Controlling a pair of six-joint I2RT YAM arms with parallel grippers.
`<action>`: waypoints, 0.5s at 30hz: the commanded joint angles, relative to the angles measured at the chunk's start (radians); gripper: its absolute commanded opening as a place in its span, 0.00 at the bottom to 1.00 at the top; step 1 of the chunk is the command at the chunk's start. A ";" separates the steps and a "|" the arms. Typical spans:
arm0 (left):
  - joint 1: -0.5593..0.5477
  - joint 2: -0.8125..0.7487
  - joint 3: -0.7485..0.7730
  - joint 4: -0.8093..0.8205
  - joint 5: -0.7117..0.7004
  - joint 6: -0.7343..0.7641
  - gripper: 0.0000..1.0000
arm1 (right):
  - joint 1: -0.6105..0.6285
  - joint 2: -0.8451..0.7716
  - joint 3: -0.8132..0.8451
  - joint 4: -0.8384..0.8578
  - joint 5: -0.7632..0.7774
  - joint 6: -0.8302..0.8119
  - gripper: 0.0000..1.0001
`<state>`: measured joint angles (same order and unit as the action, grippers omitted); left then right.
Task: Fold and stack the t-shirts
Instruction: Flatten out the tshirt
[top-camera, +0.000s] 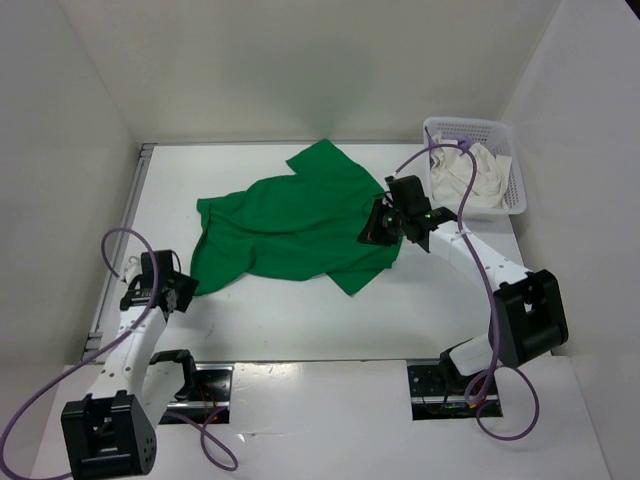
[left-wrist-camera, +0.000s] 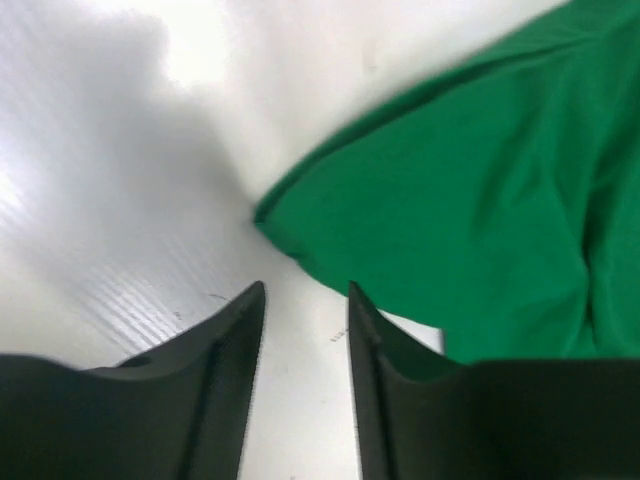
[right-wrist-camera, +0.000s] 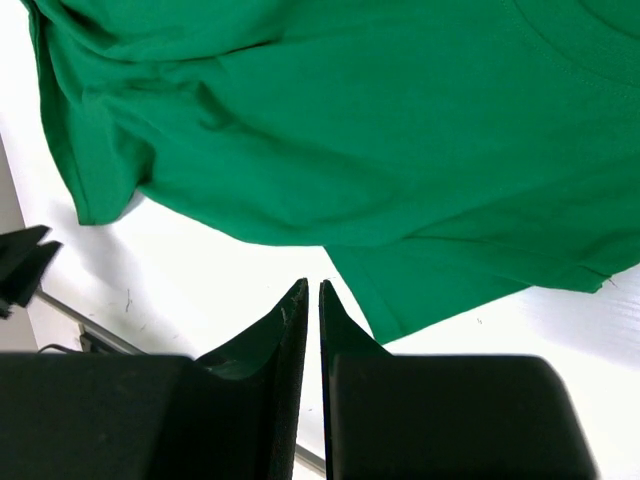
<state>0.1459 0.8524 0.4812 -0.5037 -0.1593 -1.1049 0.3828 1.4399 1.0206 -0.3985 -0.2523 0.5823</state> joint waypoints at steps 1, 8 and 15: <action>-0.002 0.006 -0.067 0.028 -0.037 -0.094 0.48 | 0.004 -0.048 -0.004 0.004 0.002 -0.009 0.13; -0.002 0.048 -0.118 0.119 -0.006 -0.153 0.55 | 0.004 -0.058 -0.031 0.006 0.001 -0.009 0.14; -0.002 0.071 -0.141 0.128 -0.040 -0.225 0.32 | 0.004 -0.058 -0.031 0.015 -0.010 0.011 0.14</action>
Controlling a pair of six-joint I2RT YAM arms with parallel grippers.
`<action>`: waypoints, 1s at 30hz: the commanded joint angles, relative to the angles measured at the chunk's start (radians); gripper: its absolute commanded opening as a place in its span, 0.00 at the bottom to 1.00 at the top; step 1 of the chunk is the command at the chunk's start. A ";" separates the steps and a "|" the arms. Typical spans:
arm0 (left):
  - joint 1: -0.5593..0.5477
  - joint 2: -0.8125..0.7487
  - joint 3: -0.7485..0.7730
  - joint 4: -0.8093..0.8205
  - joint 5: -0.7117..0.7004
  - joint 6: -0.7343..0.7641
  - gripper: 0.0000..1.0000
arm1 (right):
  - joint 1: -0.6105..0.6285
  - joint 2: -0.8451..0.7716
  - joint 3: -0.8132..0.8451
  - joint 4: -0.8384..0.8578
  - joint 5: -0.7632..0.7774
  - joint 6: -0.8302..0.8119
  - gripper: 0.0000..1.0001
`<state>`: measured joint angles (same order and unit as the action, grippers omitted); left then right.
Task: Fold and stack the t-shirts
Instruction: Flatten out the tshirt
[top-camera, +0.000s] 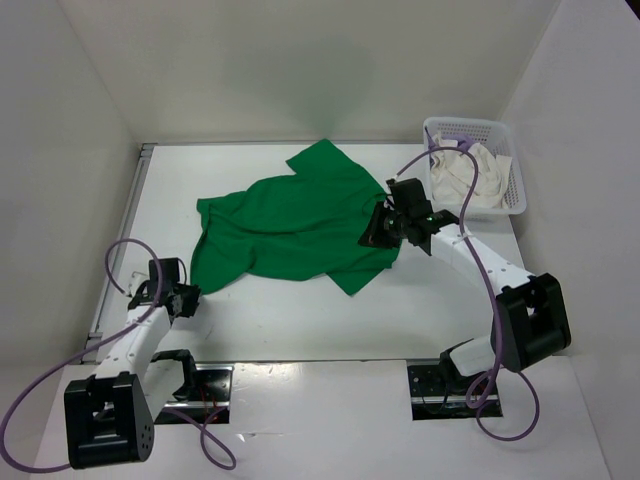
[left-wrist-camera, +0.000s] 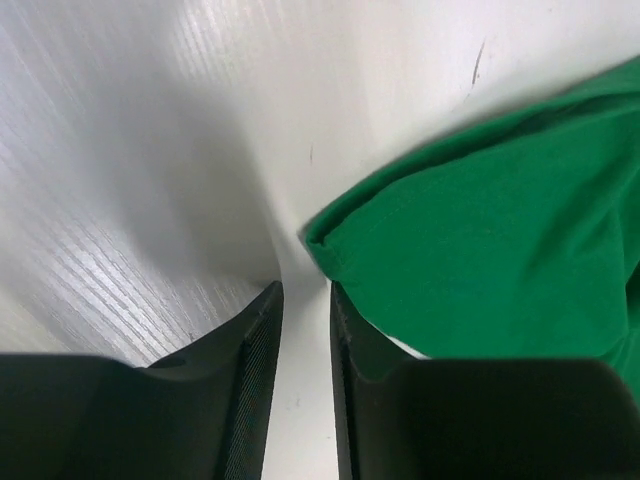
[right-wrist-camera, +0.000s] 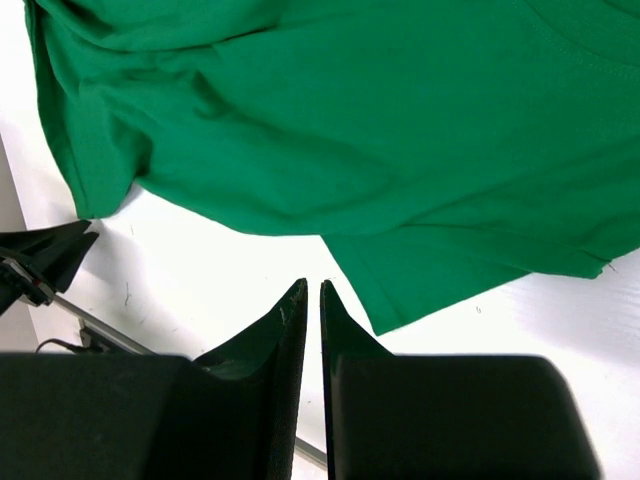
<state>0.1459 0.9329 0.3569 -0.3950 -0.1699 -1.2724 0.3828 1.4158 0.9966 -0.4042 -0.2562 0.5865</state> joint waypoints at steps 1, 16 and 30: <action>-0.002 -0.020 -0.016 0.019 -0.029 -0.088 0.32 | 0.004 -0.043 -0.007 0.021 -0.006 -0.002 0.14; -0.002 -0.016 -0.023 0.053 -0.020 -0.168 0.46 | 0.004 -0.031 0.004 -0.016 0.003 -0.063 0.14; -0.002 0.106 0.005 0.124 -0.031 -0.139 0.26 | 0.004 -0.040 0.076 -0.054 0.057 -0.063 0.16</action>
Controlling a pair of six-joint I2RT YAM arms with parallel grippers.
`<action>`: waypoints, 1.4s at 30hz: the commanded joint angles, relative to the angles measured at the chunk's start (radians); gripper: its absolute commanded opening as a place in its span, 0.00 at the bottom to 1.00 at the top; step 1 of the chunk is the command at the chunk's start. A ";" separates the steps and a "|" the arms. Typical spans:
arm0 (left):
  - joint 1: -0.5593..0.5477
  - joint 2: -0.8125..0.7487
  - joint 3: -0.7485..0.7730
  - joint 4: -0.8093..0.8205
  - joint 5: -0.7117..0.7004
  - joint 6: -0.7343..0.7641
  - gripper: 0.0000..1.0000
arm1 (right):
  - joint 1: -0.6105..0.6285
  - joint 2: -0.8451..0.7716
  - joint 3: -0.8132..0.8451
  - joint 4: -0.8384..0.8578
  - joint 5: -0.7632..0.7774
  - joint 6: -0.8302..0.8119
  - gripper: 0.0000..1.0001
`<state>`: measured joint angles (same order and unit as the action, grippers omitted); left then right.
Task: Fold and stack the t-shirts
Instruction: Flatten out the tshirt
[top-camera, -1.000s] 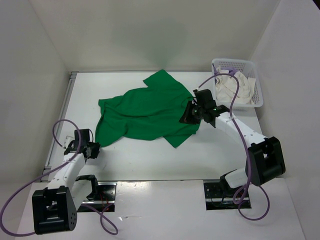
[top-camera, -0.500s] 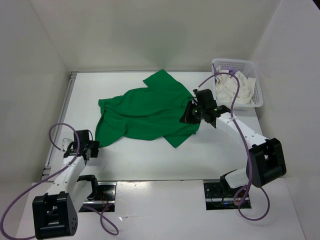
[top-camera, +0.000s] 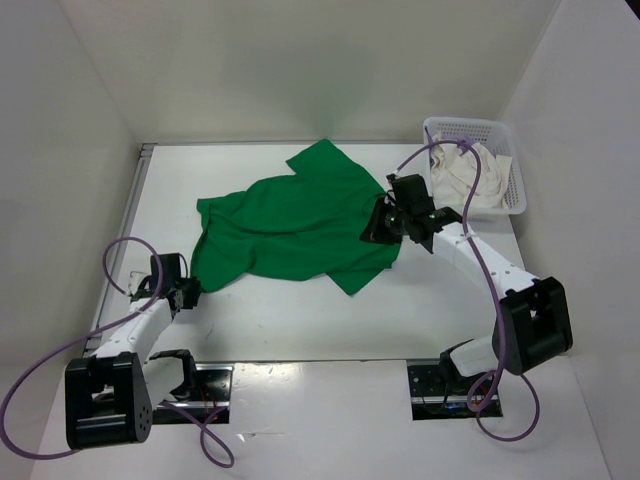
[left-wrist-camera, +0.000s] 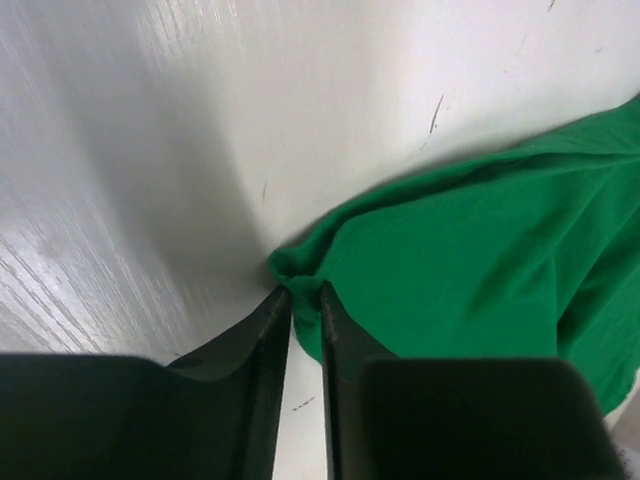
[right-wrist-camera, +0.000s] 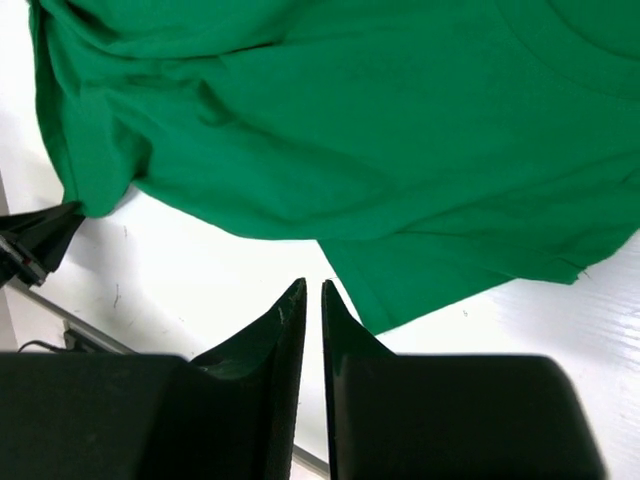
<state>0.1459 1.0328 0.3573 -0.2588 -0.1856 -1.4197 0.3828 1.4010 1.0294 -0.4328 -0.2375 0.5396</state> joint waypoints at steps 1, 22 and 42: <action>-0.002 0.006 0.005 -0.013 -0.024 0.008 0.23 | 0.004 -0.025 0.052 -0.026 0.038 -0.017 0.18; -0.026 0.015 0.295 -0.034 -0.035 0.466 0.00 | 0.126 0.015 -0.322 0.122 0.014 0.304 0.39; -0.180 0.046 0.355 -0.045 -0.054 0.570 0.00 | 0.136 0.136 -0.387 0.286 0.087 0.459 0.22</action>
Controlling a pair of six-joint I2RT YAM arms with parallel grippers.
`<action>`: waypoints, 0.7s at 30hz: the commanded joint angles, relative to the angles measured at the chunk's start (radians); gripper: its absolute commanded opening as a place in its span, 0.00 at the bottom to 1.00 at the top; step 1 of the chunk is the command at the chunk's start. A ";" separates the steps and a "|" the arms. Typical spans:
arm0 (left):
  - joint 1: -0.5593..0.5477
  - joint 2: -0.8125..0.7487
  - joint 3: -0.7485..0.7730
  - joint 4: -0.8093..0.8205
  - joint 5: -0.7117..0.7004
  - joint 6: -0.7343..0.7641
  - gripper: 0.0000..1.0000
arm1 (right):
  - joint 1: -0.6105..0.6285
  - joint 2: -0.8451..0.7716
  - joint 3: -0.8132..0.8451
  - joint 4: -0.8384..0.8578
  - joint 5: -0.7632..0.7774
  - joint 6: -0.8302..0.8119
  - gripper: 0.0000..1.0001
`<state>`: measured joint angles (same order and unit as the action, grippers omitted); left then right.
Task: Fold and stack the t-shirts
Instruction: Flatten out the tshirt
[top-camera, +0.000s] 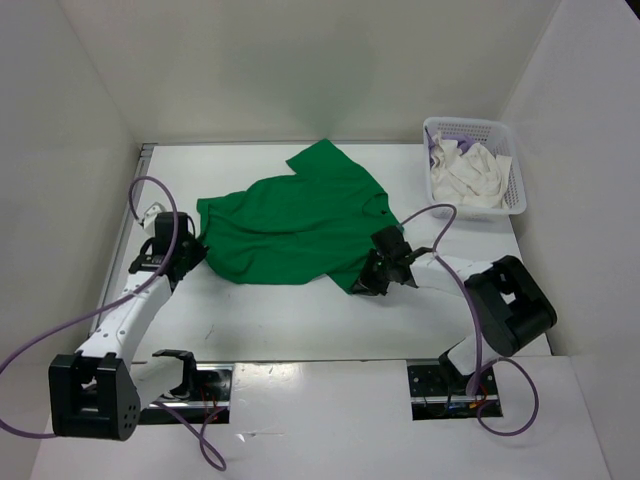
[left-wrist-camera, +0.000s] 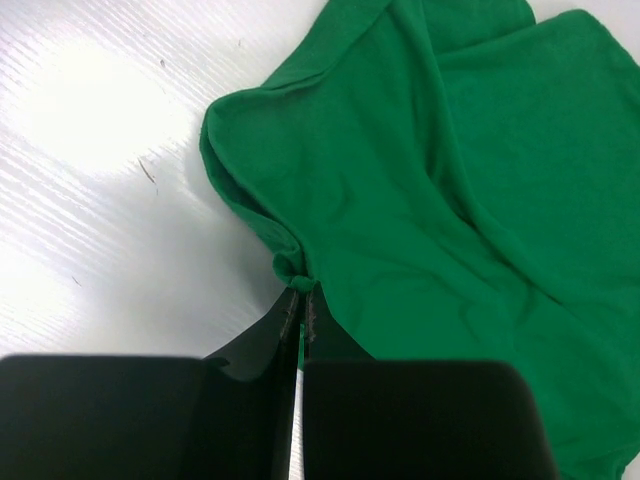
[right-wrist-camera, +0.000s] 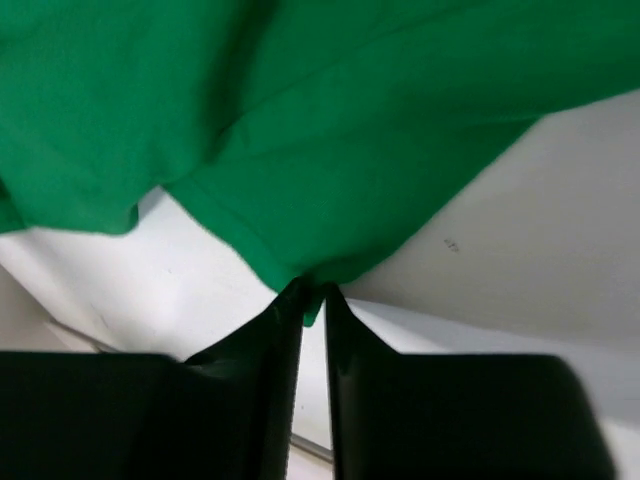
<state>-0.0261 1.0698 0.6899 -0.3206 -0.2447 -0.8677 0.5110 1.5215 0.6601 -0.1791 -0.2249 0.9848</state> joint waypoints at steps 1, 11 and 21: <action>-0.008 0.009 0.022 0.017 0.005 0.018 0.00 | 0.007 0.025 -0.008 0.032 0.090 0.014 0.16; 0.011 0.150 0.317 -0.109 0.145 0.168 0.00 | -0.015 -0.303 0.489 -0.445 0.366 -0.179 0.00; 0.160 0.116 0.890 -0.241 0.371 0.154 0.00 | -0.034 -0.184 1.484 -0.796 0.651 -0.396 0.00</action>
<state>0.0914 1.2301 1.4425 -0.5106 0.0563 -0.7349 0.4835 1.2938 1.9514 -0.8108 0.2794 0.6964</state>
